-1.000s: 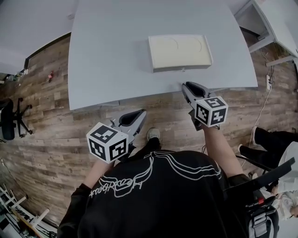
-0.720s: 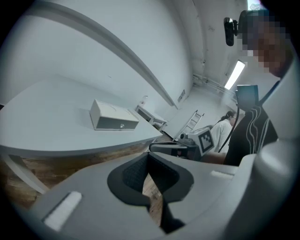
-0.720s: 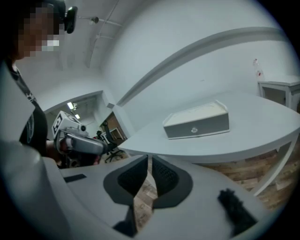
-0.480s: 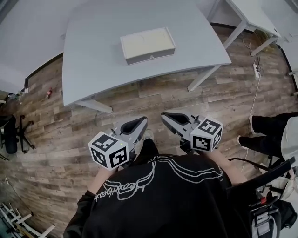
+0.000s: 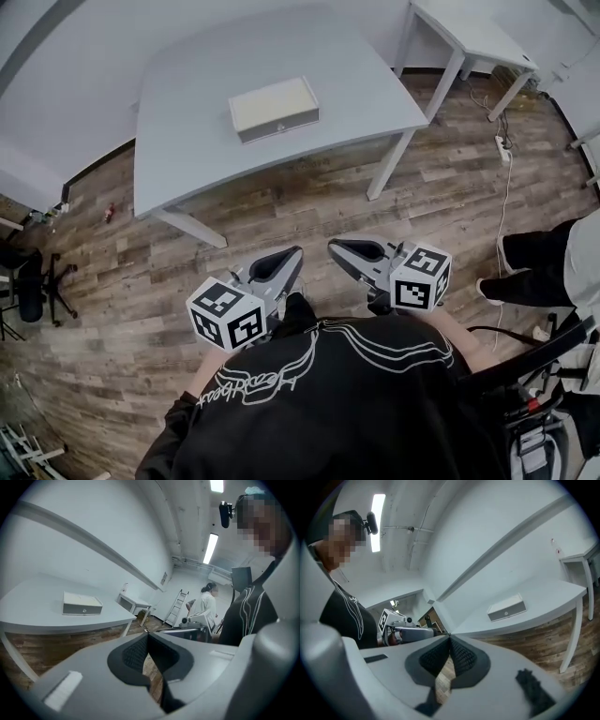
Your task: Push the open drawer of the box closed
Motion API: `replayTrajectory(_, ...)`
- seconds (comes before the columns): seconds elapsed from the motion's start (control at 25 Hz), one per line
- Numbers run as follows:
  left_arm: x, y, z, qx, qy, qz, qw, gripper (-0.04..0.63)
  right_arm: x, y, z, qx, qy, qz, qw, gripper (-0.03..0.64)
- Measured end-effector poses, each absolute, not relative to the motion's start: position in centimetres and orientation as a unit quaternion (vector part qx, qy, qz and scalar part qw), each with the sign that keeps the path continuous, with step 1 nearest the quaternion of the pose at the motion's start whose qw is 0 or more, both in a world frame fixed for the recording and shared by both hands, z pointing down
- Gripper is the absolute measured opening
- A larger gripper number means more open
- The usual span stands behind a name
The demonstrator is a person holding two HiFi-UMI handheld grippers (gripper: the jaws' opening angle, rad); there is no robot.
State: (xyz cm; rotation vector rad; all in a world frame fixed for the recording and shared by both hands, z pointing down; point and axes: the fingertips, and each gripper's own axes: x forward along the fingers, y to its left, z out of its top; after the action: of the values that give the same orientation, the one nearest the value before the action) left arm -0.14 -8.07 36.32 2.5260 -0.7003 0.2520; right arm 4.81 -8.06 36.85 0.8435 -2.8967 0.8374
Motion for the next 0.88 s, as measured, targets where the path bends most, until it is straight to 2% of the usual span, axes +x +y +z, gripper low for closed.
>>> replayTrajectory(0.52,1.2,-5.0,33.9,0.935,-0.263,0.081,0.224,0.008,5.4,-5.1,35.3,0.26,-0.941,0.214,0.029,0.009)
replayTrajectory(0.88,1.8,-4.7,33.4,0.937,-0.265,0.08,0.213,0.008,5.9,-5.3,34.6,0.262,-0.943,0.203,0.022,0.009)
